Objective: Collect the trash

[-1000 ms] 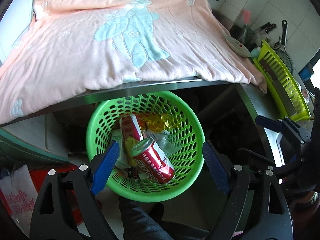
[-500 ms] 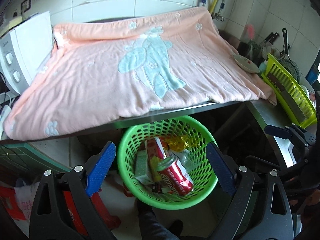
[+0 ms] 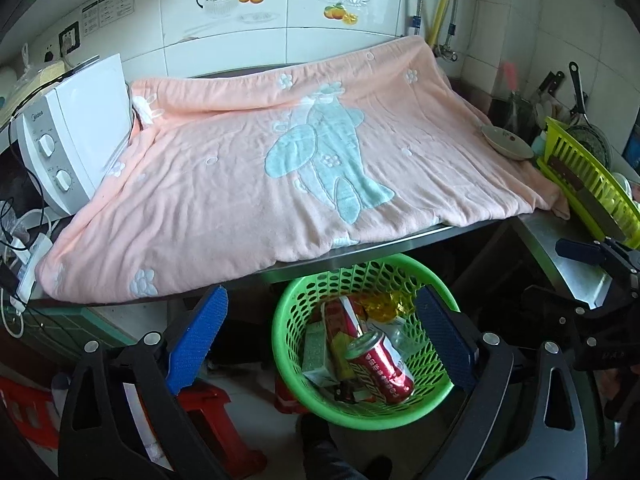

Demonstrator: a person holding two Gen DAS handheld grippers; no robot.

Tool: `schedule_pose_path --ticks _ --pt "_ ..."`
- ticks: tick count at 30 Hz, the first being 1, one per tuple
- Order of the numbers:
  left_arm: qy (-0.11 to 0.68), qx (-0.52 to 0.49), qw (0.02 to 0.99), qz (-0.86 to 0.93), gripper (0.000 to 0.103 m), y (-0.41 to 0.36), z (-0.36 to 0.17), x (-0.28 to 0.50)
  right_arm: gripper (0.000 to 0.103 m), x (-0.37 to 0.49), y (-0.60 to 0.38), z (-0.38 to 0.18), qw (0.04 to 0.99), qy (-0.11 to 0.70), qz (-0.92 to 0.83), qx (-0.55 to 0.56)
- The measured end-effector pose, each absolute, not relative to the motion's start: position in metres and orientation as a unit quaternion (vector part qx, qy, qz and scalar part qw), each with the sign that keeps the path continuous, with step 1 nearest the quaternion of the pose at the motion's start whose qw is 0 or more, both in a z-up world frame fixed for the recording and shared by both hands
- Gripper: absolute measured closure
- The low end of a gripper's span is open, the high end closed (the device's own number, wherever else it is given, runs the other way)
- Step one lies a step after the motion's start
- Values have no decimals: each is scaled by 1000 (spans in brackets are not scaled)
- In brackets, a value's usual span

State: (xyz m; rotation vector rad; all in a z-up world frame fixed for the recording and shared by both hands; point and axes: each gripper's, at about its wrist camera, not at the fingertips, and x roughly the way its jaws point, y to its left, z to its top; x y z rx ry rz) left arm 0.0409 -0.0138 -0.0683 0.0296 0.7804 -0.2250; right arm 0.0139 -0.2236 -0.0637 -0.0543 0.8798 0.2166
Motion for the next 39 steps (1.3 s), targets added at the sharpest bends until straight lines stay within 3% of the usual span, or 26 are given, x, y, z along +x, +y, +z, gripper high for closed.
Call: schedule_pose_path --ticks 39 --pt "322 28 944 -62 5 11 -42 23 9 14 -219 -32 917 386 93 -30"
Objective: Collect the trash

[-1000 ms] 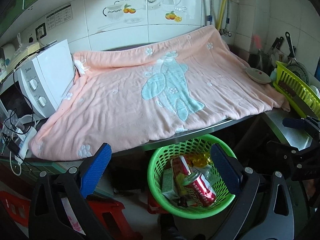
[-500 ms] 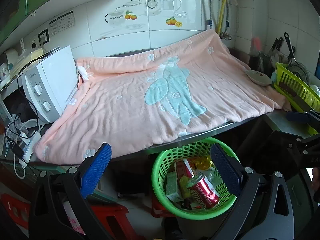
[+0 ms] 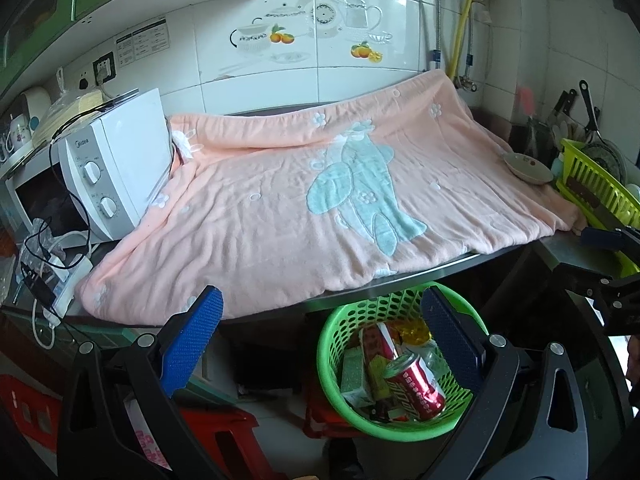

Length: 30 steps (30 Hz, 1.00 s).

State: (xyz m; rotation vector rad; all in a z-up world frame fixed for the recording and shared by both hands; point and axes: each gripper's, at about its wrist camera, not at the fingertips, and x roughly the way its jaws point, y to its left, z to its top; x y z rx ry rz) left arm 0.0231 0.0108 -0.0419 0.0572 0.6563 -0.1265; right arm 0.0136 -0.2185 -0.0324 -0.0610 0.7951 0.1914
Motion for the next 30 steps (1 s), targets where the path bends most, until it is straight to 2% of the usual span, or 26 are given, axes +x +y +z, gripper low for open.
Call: schedule_pose_path --ticks 30 --pt "256 17 966 -26 5 10 -12 12 8 6 -230 -7 944 322 66 -27"
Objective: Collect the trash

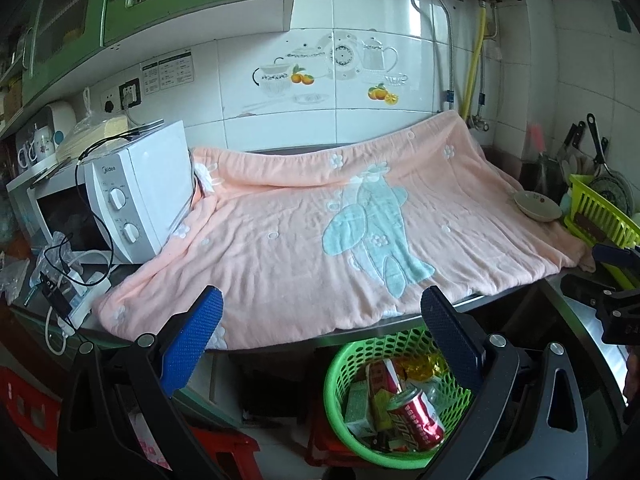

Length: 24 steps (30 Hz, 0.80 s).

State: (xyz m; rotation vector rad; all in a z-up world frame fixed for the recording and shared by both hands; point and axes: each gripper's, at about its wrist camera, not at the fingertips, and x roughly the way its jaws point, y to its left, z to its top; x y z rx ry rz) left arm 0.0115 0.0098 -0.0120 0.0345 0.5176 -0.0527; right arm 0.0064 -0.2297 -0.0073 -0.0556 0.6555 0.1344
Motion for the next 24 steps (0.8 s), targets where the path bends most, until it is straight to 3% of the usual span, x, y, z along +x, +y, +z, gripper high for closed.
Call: schedule_pose_path --ticks 24 --pt "240 18 970 -22 5 5 -4 11 7 5 -231 2 951 300 65 -37"
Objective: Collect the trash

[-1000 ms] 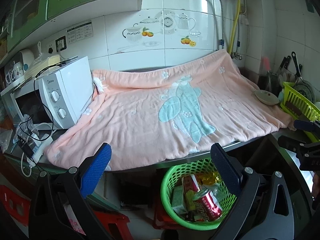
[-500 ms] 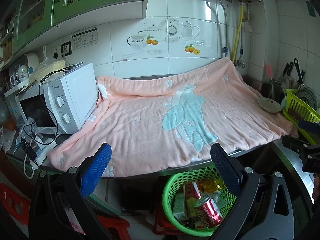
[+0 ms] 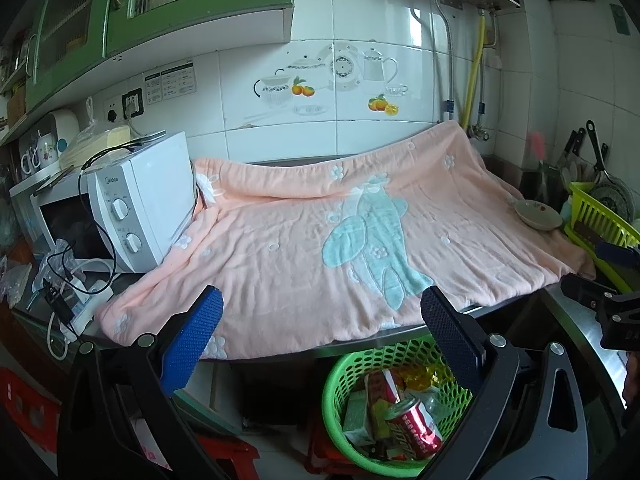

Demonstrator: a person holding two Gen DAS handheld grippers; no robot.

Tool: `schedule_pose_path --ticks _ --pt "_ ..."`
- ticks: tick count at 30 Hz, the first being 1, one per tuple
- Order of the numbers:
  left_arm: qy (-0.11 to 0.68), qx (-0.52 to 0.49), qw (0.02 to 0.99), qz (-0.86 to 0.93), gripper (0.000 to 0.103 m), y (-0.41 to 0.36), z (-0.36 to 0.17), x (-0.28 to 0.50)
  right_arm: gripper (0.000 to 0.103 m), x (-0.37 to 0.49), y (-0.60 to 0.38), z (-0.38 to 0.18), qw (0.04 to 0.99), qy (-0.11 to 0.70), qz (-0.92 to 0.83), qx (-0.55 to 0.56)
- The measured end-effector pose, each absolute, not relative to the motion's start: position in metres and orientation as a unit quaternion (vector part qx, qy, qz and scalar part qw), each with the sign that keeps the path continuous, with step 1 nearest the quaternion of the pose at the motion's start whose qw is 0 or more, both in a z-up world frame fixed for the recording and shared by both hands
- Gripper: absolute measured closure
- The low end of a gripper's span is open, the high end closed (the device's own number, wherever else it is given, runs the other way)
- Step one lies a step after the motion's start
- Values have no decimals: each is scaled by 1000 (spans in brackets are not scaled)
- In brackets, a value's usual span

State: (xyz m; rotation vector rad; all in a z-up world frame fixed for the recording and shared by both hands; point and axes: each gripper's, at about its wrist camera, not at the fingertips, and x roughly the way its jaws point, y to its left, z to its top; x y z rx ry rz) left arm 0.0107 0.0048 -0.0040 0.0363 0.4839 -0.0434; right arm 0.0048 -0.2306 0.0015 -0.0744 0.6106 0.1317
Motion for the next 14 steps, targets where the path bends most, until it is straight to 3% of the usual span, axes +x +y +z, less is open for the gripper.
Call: schedule_pose_path --ticks 14 --pt "241 20 970 -16 5 4 -5 12 7 6 -230 1 951 301 65 -37"
